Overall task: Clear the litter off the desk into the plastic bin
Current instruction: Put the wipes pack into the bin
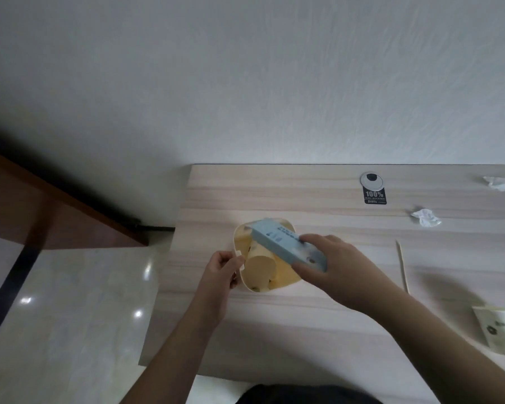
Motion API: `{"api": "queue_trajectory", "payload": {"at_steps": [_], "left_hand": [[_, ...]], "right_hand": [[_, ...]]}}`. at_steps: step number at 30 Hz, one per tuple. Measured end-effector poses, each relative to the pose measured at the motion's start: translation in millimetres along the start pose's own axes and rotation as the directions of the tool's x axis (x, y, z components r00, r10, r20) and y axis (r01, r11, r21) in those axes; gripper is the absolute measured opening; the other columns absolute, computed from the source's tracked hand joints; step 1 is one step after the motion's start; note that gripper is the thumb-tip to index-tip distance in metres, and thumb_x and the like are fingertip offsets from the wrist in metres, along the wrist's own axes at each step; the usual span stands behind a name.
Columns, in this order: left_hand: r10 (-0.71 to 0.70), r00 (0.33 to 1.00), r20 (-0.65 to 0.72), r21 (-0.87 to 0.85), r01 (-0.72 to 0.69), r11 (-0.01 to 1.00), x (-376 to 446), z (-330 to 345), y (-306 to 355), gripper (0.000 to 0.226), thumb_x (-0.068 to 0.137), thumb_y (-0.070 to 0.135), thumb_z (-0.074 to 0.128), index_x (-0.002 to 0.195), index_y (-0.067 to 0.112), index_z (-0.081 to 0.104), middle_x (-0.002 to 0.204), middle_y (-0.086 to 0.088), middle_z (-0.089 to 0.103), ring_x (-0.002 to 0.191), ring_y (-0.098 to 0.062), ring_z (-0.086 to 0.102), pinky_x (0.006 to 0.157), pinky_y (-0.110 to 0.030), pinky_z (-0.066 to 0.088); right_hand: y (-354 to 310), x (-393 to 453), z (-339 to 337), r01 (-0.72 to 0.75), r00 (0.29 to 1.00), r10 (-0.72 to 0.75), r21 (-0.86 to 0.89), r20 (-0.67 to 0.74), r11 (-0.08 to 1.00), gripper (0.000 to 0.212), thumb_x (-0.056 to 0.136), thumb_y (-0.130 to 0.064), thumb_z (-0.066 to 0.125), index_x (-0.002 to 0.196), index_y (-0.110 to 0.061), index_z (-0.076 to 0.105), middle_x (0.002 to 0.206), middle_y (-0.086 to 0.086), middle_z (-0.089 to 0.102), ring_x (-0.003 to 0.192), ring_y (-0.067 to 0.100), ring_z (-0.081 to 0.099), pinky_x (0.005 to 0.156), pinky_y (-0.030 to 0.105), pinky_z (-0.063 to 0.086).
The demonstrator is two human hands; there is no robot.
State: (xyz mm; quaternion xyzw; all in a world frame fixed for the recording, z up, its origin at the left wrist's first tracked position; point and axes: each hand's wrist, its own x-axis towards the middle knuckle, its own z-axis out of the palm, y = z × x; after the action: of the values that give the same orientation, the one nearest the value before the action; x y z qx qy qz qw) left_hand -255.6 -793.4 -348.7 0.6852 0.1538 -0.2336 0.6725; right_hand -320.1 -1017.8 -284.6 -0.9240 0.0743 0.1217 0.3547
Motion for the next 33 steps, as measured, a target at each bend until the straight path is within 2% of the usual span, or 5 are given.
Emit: {"api": "queue_trajectory", "payload": {"at_steps": [13, 20, 26, 30, 33], "left_hand": [[0.106, 0.972, 0.212, 0.034, -0.116, 0.993, 1, -41, -11, 0.016, 0.085, 0.011, 0.068, 0.09, 0.006, 0.054, 0.058, 0.011, 0.06, 0.05, -0.003, 0.055, 0.047, -0.018, 0.045], [0.106, 0.973, 0.205, 0.072, -0.123, 0.99, 5, -47, -14, 0.036, 0.062, 0.035, 0.078, 0.082, 0.014, 0.057, 0.062, 0.009, 0.06, 0.056, -0.007, 0.055, 0.051, -0.02, 0.044], [0.092, 0.978, 0.189, 0.061, -0.106, 0.993, 8, -56, -10, 0.032, 0.063, 0.032, 0.077, 0.083, 0.014, 0.058, 0.063, 0.008, 0.062, 0.055, -0.006, 0.056, 0.049, -0.021, 0.045], [0.072, 0.973, 0.222, 0.105, -0.097, 0.99, 6, -59, -13, 0.037, 0.062, 0.035, 0.077, 0.083, 0.012, 0.057, 0.074, -0.005, 0.061, 0.064, -0.017, 0.058, 0.058, -0.031, 0.047], [0.053, 0.966, 0.251, 0.112, -0.083, 0.99, 3, -56, -15, 0.037, 0.06, 0.033, 0.077, 0.081, 0.012, 0.055, 0.069, -0.001, 0.059, 0.058, -0.013, 0.056, 0.053, -0.025, 0.044]], "right_hand": [[-77, 14, 66, -0.168, 0.981, 0.187, -0.266, 0.047, 0.949, 0.064, 0.081, -0.054, 0.039, 0.125, -0.01, 0.048, 0.118, 0.013, 0.047, 0.098, 0.029, 0.052, 0.077, 0.034, 0.045], [-84, 26, 95, -0.149, 0.981, 0.112, -0.237, -0.161, 0.96, 0.032, 0.095, -0.035, 0.039, 0.117, -0.013, 0.05, 0.114, 0.008, 0.051, 0.105, 0.031, 0.05, 0.082, 0.042, 0.047], [-79, 25, 108, -0.1, 0.974, 0.017, -0.362, -0.226, 0.927, 0.037, 0.093, -0.044, 0.038, 0.092, -0.015, 0.06, 0.089, 0.003, 0.059, 0.083, 0.024, 0.058, 0.065, 0.035, 0.051], [-73, 31, 99, -0.082, 0.985, 0.028, -0.323, -0.168, 0.943, 0.039, 0.093, -0.041, 0.038, 0.081, -0.015, 0.063, 0.07, 0.001, 0.057, 0.052, 0.019, 0.049, 0.046, 0.026, 0.034], [-66, 35, 87, -0.047, 0.997, 0.034, -0.208, -0.063, 0.977, 0.037, 0.092, -0.038, 0.039, 0.084, -0.015, 0.068, 0.074, 0.004, 0.065, 0.065, 0.023, 0.058, 0.055, 0.031, 0.046]]}}
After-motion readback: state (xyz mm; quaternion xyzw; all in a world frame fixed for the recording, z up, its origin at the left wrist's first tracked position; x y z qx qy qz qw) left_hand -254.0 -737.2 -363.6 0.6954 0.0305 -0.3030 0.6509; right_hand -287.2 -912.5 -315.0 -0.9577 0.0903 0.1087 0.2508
